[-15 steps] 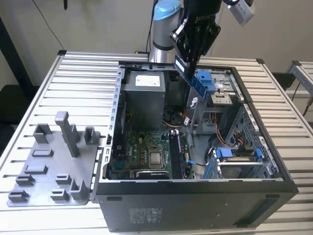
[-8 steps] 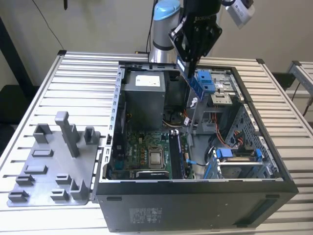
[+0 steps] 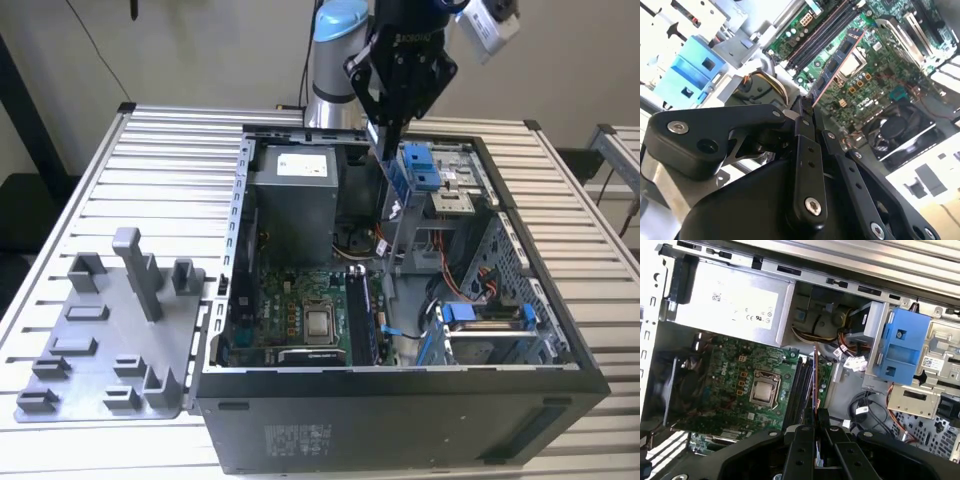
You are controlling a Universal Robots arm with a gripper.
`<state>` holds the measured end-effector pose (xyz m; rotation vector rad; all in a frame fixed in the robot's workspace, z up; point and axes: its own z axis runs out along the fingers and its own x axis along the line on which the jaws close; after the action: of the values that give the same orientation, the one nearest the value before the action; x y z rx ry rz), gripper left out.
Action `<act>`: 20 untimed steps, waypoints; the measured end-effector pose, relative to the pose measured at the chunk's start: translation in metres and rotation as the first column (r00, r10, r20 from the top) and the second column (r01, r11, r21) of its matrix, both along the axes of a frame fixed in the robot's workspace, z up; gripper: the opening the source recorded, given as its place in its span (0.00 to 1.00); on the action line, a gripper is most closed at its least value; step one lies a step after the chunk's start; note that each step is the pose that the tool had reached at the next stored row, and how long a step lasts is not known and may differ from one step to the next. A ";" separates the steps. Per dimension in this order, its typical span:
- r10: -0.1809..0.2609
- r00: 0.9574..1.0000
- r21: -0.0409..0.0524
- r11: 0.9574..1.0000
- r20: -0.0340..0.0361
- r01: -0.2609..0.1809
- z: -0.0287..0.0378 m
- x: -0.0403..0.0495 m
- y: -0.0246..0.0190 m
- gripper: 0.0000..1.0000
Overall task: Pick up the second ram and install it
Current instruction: 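Insert the second ram into the second slot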
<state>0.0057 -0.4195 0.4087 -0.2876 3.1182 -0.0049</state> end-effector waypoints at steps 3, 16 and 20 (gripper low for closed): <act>-0.051 0.999 0.000 0.999 0.000 0.051 -0.0003 0.0000 0.0000 0.14; -0.250 0.968 0.000 0.968 0.000 0.250 -0.0012 0.0000 0.0000 0.14; -0.251 0.968 0.000 0.968 0.000 0.251 -0.0012 0.0000 0.0000 0.14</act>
<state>0.0057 -0.4195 0.4075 0.1090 3.1300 -0.0070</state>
